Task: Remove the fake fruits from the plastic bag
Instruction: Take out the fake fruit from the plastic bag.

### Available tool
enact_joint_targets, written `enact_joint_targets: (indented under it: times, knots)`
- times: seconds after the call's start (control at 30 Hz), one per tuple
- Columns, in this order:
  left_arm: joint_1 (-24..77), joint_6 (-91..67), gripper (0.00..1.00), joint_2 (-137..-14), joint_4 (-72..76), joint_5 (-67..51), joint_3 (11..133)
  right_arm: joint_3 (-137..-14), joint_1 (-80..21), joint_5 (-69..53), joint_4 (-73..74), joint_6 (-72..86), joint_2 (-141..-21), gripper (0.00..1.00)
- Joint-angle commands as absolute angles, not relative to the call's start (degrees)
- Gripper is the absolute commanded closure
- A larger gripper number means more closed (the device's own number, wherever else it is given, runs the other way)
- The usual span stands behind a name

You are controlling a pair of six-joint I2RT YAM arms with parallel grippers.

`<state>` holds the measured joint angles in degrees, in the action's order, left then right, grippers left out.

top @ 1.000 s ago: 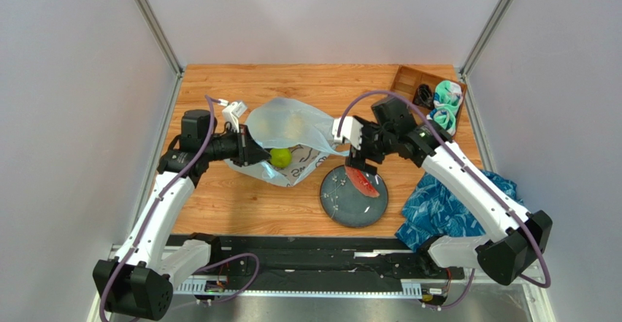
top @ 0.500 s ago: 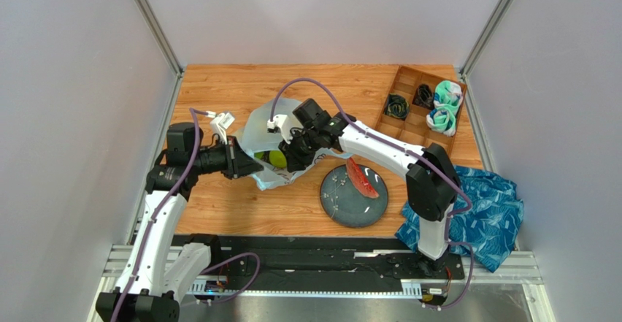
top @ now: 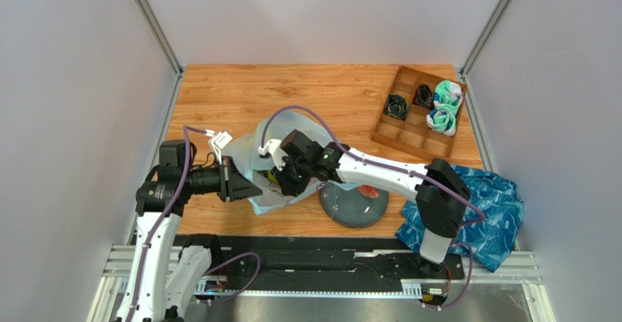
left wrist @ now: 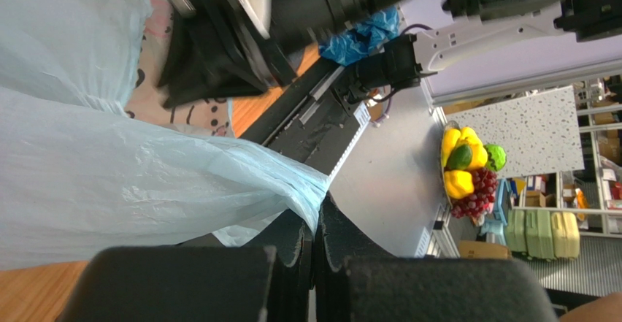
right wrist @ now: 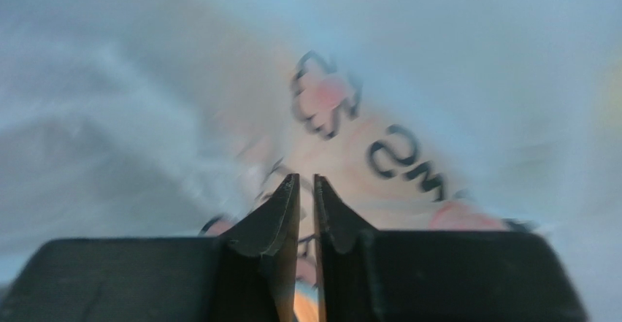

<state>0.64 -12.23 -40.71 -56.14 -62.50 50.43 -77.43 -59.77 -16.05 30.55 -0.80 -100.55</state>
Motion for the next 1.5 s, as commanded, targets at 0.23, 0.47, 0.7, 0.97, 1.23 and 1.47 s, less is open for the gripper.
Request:
enact_joint_targets:
  times: [0.23, 0.47, 0.7, 0.97, 1.23, 1.47]
  knots:
    - [-1.58, -7.03, 1.00, -39.56, -62.31, -62.50, 51.68, -88.06, -56.69, -3.08, 25.58, 8.78, -111.18, 0.11]
    - [-2.20, -6.59, 1.00, -39.37, -61.53, -62.84, 50.45, -93.24, -56.86, -0.53, 24.96, 9.58, -118.03, 0.00]
    - [-2.46, -6.42, 1.00, -39.81, -61.17, -62.67, 50.10, -96.68, -57.39, 4.13, 24.52, 8.36, -121.47, 0.20]
    - [-3.43, -9.93, 1.00, -39.90, -56.44, -62.40, 48.34, -91.15, -57.30, -7.45, 26.89, 2.55, -109.19, 0.59]
    - [-3.60, -16.78, 1.00, -40.25, -44.94, -61.61, 43.95, -84.21, -57.22, -28.47, 31.28, -11.50, -96.69, 0.63]
    - [-3.60, -19.69, 1.00, -38.59, -42.45, -61.79, 42.28, -83.51, -53.44, -28.30, 45.51, -23.98, -87.38, 0.64]
